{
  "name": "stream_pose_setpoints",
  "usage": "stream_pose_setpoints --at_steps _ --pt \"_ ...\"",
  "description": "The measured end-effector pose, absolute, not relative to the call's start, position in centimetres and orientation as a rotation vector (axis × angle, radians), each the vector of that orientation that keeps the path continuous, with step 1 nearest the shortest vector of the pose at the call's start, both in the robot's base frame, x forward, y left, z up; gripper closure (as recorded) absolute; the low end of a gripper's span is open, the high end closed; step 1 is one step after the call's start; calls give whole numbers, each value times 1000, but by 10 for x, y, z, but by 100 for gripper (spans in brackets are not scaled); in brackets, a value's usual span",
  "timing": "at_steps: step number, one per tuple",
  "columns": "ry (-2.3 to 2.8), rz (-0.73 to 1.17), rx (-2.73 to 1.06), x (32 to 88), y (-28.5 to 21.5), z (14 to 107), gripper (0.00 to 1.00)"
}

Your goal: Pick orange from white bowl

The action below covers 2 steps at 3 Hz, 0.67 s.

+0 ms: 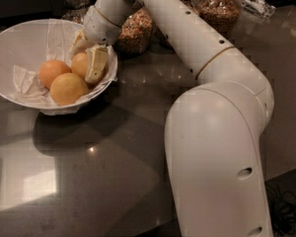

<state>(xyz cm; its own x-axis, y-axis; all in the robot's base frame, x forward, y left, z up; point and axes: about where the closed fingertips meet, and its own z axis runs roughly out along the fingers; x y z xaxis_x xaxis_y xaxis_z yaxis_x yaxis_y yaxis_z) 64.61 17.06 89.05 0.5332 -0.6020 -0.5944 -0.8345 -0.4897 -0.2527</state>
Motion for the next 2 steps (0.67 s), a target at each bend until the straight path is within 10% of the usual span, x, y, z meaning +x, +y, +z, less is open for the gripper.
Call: stream_pose_setpoints --at_steps 2 --pt "962 545 -2179 630 163 961 100"
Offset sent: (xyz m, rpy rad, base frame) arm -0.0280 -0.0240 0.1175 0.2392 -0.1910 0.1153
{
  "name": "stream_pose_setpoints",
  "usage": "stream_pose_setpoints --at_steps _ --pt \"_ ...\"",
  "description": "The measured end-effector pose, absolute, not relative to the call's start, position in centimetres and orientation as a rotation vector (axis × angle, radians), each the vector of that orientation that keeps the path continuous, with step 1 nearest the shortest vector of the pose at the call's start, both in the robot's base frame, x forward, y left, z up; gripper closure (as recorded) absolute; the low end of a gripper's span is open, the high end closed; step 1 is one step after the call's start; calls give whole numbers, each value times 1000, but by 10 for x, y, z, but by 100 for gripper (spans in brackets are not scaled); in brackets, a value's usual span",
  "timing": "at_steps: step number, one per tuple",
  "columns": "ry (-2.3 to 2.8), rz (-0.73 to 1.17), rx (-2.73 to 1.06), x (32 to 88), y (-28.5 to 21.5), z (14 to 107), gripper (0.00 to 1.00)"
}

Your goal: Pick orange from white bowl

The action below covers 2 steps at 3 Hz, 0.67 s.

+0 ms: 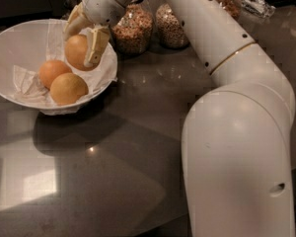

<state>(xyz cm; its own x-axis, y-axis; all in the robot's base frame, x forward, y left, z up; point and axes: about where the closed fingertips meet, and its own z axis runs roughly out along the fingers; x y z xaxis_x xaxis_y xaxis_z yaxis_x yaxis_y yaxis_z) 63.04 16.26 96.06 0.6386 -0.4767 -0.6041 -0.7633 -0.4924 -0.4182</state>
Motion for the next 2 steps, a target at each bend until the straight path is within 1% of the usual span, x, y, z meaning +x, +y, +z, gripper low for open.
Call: stream_pose_setpoints --at_steps 1,2 --pt "889 550 -2111 627 156 984 100" --pt "889 550 -2111 627 156 984 100"
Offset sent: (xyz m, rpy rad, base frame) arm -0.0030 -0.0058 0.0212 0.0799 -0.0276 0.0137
